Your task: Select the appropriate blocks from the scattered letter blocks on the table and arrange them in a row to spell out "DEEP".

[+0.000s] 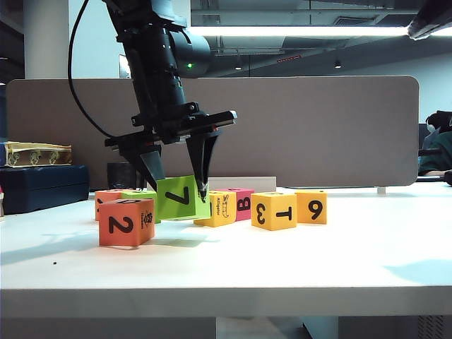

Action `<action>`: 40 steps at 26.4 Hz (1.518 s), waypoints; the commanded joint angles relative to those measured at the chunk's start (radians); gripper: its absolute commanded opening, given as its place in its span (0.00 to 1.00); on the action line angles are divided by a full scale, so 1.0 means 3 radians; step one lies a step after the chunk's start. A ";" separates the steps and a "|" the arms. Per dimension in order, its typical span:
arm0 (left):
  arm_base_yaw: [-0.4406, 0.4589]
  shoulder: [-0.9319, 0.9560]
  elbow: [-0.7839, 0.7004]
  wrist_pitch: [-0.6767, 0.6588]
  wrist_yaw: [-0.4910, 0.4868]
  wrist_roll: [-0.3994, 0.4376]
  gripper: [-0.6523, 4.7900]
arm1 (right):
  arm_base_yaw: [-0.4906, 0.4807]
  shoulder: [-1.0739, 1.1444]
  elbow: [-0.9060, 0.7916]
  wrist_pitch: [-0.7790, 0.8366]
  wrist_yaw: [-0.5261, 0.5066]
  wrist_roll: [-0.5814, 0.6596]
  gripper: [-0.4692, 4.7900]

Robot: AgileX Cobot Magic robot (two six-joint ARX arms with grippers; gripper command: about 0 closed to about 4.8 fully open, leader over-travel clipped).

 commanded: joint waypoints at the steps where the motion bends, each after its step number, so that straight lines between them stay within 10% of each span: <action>1: 0.0000 0.0037 -0.0003 0.0060 -0.0025 -0.0057 0.61 | 0.0001 0.0000 0.0022 0.0051 0.0001 -0.0010 0.08; 40: -0.0056 0.0175 0.0238 -0.0272 0.0114 -0.0046 0.75 | 0.0000 0.0000 0.0022 0.0052 0.0001 -0.0011 0.08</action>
